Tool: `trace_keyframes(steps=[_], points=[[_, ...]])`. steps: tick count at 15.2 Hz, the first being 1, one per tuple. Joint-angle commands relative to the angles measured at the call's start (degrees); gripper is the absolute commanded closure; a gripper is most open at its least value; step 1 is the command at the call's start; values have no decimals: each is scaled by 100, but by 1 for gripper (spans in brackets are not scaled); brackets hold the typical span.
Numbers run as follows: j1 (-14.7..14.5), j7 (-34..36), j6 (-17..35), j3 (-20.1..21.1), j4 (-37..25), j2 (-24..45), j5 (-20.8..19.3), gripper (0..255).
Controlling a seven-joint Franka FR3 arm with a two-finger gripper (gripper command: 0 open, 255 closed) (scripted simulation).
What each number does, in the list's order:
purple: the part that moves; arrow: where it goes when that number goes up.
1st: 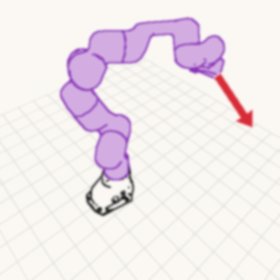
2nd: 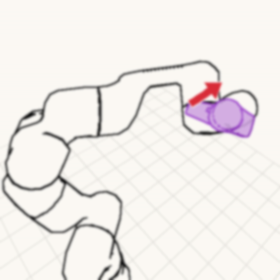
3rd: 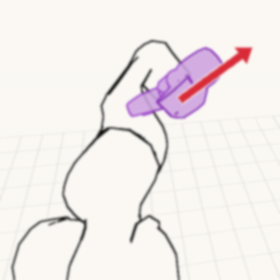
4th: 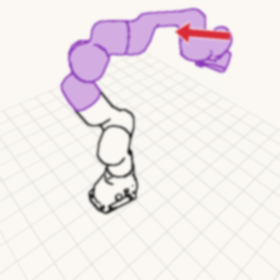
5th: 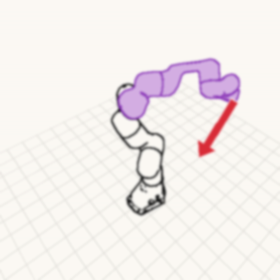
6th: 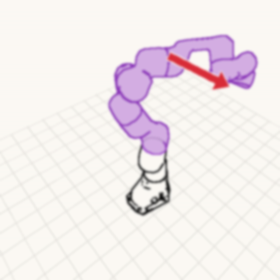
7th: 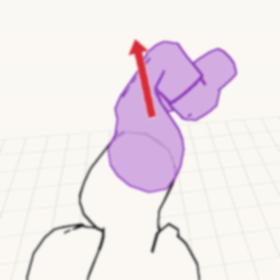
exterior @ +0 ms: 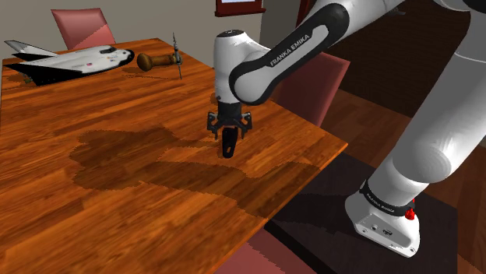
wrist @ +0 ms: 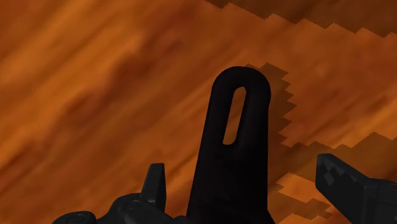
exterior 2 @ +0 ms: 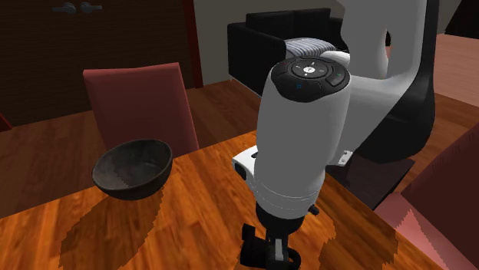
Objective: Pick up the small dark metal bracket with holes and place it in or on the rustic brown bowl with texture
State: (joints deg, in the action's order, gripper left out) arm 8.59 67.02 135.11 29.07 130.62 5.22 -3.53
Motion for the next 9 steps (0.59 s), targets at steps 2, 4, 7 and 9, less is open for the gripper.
trace_keyframes(steps=[2,4,7,9], points=[[-33,140,224,-21,42,208,-162,0],[-46,196,337,-40,69,308,-242,0],[-47,196,337,-41,69,308,-242,0],[-47,196,337,-41,69,308,-242,0]])
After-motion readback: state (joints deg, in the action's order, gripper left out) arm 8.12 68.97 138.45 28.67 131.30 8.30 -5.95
